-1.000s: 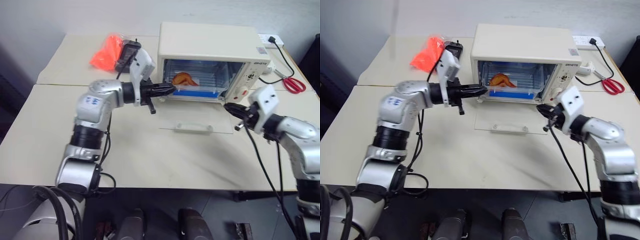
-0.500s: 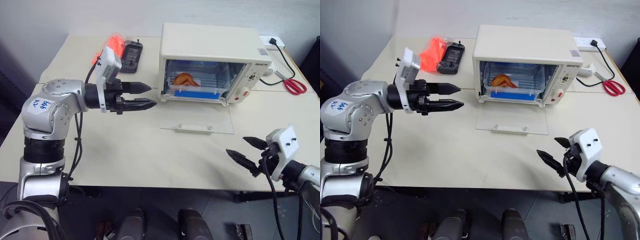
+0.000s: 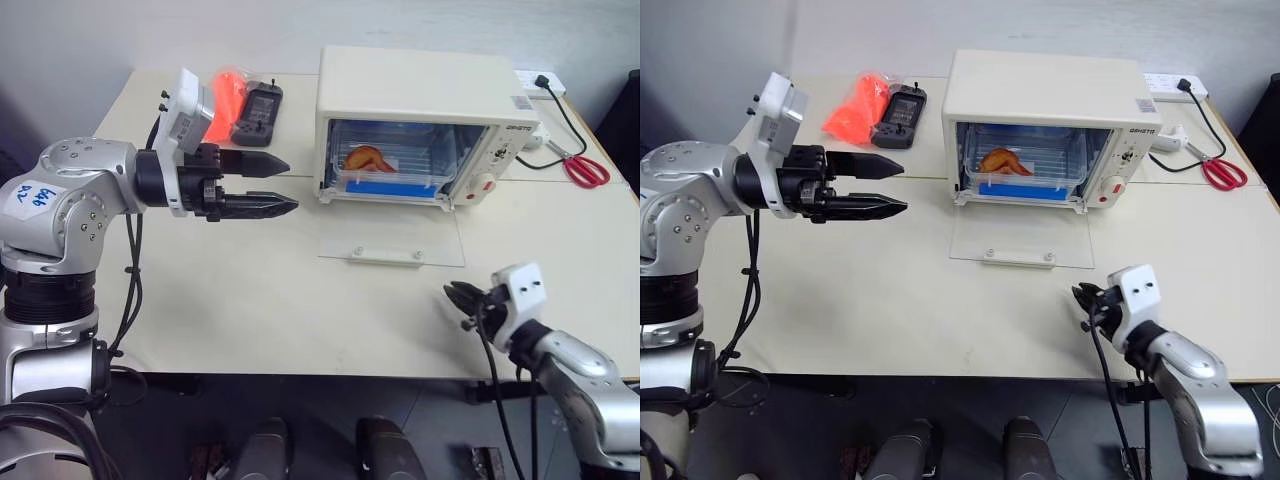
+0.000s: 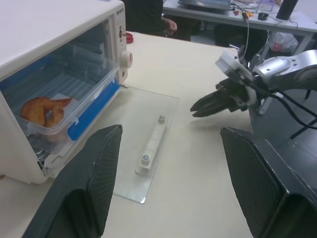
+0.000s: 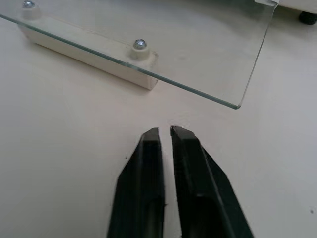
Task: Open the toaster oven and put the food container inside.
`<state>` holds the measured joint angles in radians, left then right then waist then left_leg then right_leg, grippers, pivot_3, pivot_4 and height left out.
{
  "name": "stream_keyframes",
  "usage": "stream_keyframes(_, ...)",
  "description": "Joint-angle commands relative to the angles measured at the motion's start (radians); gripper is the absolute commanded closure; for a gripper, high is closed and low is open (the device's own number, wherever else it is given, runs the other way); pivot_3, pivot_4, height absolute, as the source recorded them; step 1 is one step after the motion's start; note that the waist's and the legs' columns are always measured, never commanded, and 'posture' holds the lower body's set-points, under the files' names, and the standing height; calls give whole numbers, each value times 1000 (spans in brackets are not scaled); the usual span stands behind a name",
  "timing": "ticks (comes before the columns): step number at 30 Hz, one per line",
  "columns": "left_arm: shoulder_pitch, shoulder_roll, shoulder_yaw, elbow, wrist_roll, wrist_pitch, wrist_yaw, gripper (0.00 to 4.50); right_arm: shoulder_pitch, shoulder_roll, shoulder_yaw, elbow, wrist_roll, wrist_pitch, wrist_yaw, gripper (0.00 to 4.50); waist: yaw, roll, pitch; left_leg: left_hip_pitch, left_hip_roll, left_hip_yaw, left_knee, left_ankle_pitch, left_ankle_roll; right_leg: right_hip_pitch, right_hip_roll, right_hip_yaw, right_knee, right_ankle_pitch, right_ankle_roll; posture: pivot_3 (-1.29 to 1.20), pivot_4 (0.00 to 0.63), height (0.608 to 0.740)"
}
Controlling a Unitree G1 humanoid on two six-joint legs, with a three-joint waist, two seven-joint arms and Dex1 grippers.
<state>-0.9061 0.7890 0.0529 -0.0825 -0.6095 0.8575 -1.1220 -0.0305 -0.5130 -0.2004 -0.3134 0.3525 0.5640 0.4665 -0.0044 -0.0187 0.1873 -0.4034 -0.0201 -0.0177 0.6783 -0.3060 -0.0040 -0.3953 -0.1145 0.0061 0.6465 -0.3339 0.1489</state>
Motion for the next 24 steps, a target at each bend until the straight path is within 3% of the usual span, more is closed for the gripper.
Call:
stream_keyframes(1, -18, 24, 16, -21, -3, -30, -11, 1125, -54, 17, 15, 77, -34, -59, -12, 4127, 1, 0, 0, 0, 0, 0, 0, 0, 0, 0, 0, 0, 0, 0, 0, 0, 150, 740)
stream_keyframes(12, -6, 24, 19, -30, -6, -39, 7, 1125, -213, 4, -5, 133, -33, -130, 3, 4127, 0, 0, 0, 0, 0, 0, 0, 0, 0, 0, 0, 0, 0, 0, 0, 0, 150, 740)
stream_keyframes(20, -10, 12, 15, -11, -4, -48, 15, 1125, -509, -14, -20, 324, -53, -172, -7, 4127, -20, 0, 0, 0, 1, 0, -1, 0, -1, -1, 0, 0, 1, 0, 0, 0, 150, 740)
stream_keyframes(24, -6, 8, 18, 8, 4, -60, 26, 1125, -562, -37, -18, 367, -51, -173, 32, 4127, -20, 0, 0, 0, 1, -1, -3, 1, -1, -1, -1, -1, 1, 0, 0, 0, 150, 740)
